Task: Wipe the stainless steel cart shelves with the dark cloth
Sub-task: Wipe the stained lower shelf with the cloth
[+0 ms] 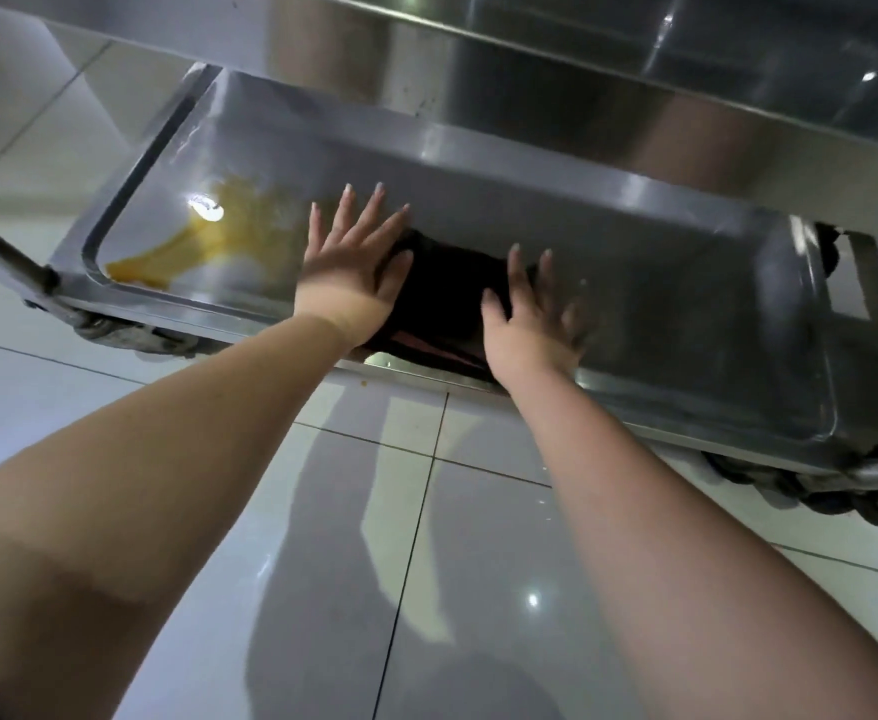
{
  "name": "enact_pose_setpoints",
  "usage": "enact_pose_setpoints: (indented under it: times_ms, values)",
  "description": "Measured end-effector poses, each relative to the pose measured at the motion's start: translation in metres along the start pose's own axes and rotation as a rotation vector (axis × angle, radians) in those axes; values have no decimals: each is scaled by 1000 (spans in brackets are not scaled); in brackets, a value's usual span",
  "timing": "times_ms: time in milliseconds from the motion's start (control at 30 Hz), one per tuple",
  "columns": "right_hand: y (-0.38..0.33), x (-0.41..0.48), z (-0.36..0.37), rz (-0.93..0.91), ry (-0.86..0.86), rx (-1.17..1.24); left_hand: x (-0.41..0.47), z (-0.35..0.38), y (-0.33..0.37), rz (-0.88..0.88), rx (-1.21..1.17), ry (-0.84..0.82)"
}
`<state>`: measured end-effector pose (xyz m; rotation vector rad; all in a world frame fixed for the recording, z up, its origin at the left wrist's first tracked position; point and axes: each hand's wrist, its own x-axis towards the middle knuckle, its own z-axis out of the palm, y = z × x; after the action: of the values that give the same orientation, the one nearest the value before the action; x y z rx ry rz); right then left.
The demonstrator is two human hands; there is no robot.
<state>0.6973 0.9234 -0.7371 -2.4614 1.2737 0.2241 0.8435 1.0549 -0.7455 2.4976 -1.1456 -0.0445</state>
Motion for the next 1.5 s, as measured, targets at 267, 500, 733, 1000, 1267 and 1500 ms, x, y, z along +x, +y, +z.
enact_pose_setpoints:
  times_ms: [267, 500, 733, 1000, 1267, 1500]
  values:
    - [37, 1, 19, 23, -15, -104, -13, 42, 67, -89, 196, -338]
    - [38, 4, 28, -34, -15, -214, -22, 30, 36, -182, 248, -357]
    - [37, 1, 28, -57, 13, -238, 70, 35, 9, -159, 198, -265]
    - [35, 1, 27, -31, 7, -245, 13, 19, 1, -136, 249, -397]
    - [34, 3, 29, -41, 17, -256, -13, 17, -2, -173, 292, -398]
    - [35, 2, 27, -40, 28, -238, 62, 19, -14, -184, 222, -323]
